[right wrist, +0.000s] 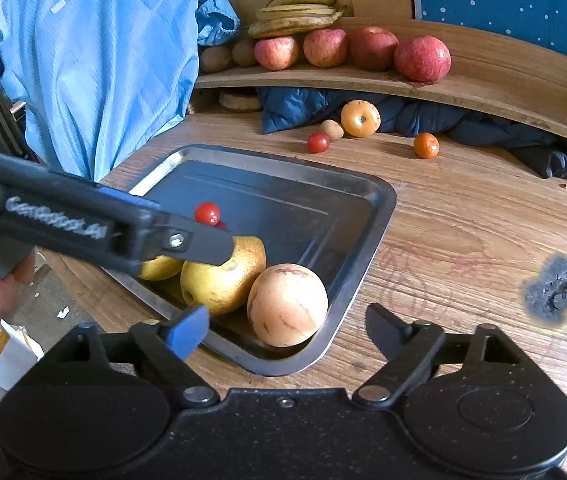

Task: Organize fruits
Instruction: 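Carry both pears onto the tray and open both tools, then withdraw both open tools from the tray back toward the shelf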

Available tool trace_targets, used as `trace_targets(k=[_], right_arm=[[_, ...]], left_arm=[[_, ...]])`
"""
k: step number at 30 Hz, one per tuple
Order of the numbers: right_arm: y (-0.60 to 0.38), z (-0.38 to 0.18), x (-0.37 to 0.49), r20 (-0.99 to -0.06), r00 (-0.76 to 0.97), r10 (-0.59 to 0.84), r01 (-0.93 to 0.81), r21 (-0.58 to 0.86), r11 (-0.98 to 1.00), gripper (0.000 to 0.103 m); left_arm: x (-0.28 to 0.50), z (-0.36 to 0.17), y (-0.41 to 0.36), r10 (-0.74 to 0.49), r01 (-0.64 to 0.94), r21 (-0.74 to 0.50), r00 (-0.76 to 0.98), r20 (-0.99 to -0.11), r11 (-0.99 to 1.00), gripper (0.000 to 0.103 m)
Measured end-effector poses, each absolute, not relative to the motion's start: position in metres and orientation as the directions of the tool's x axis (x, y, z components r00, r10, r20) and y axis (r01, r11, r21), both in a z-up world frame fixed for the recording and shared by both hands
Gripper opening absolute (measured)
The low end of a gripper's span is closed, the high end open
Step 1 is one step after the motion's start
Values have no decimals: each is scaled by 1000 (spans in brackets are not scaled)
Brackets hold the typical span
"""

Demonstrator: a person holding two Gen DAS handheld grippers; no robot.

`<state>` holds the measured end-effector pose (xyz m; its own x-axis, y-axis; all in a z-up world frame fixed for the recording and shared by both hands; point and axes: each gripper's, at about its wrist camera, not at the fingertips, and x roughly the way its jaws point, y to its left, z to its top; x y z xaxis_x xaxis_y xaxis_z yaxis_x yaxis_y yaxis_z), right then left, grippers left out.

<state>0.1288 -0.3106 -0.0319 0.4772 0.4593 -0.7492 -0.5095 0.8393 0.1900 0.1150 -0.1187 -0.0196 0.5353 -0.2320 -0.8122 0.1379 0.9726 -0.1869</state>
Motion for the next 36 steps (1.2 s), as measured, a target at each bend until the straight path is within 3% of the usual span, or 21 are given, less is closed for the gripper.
trace_targets(k=[7, 21, 36], right_arm=[[-309, -29, 127, -754, 461, 467, -524, 193, 829, 102], [-294, -29, 127, -794, 420, 440, -563, 152, 813, 102], [-279, -22, 145, -774, 438, 457, -561, 162, 812, 102]], left_arm=[[93, -16, -101, -170, 97, -140, 521, -836, 985, 100], [76, -33, -45, 41, -70, 12, 427, -903, 998, 101], [111, -17, -26, 64, -57, 42, 467, -882, 997, 102]])
